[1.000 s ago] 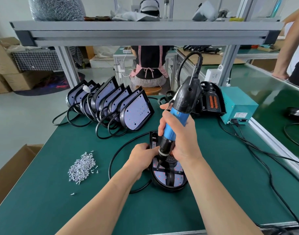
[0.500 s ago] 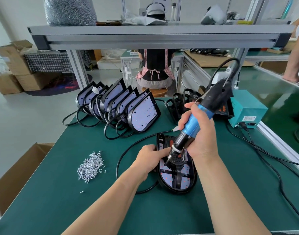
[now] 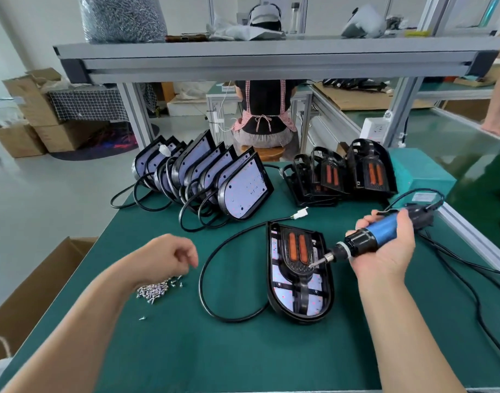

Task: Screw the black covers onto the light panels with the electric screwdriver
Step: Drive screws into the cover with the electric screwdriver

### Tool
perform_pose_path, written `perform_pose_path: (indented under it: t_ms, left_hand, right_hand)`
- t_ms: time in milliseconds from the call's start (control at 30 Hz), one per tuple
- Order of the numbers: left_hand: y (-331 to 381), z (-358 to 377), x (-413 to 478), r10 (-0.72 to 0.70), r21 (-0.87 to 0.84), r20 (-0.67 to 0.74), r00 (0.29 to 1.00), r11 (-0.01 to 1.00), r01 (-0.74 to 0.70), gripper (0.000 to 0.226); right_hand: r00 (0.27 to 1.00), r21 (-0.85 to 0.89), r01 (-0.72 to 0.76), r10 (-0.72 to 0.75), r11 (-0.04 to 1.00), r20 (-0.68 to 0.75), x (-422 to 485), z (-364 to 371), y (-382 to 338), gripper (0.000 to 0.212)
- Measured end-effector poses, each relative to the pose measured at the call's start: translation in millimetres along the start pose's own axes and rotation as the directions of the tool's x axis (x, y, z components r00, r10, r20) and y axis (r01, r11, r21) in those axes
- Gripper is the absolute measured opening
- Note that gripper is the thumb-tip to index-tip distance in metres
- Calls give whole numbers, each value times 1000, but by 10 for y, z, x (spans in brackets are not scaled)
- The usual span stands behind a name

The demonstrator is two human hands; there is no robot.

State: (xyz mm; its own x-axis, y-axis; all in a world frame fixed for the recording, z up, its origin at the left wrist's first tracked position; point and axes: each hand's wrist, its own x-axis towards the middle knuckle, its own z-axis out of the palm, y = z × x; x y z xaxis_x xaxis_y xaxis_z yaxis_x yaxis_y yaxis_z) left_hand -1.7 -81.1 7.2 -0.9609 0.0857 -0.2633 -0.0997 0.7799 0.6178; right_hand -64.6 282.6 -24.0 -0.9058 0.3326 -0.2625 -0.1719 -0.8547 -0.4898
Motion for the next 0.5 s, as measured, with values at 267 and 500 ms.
perform_pose_path:
  t_ms: [267,500]
  left_hand:
    - [-129,63,-58,-23,315,101,995,949,-10,25]
    - [-124,121,-20,-45,311,1,999,949,42,25]
  right_hand:
    - [993,75,-119,119,990,-1,103,-238,89,35]
    - [988,83,-153,149,985,47,126,-264,95,39]
